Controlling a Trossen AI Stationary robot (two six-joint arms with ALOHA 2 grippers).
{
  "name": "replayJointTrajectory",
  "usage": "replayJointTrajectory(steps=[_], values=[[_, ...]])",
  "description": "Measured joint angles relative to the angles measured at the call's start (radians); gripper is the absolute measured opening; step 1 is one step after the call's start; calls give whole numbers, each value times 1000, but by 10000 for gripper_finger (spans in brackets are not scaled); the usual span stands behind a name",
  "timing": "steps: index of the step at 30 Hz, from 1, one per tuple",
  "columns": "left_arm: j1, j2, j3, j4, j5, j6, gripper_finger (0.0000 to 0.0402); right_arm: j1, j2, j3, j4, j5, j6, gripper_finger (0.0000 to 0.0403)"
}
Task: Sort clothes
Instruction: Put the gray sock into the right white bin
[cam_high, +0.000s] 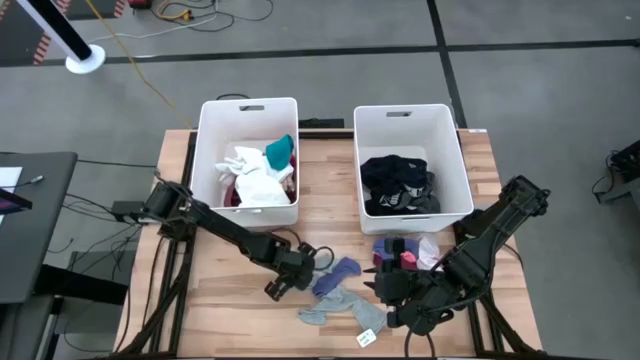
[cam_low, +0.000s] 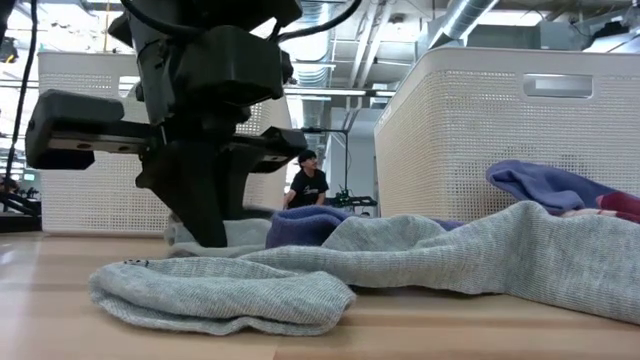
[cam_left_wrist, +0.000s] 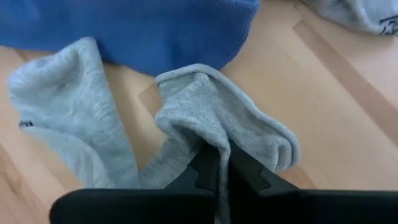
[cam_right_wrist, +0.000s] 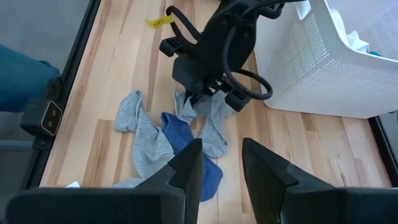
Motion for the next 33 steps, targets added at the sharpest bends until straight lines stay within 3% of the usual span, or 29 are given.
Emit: replayJointTrajectory(steps=[12,20,33], values=[[-13,-110,99,-200,-158,42,4,7,28,-2,14,-16,0,127],[-22,-272,106,-183,-185,75,3,-11,114,-3,25,-15,-17,133],[-72,-502,106,-22,-113,176,4,-89,231,-4,174,13,-53,239]])
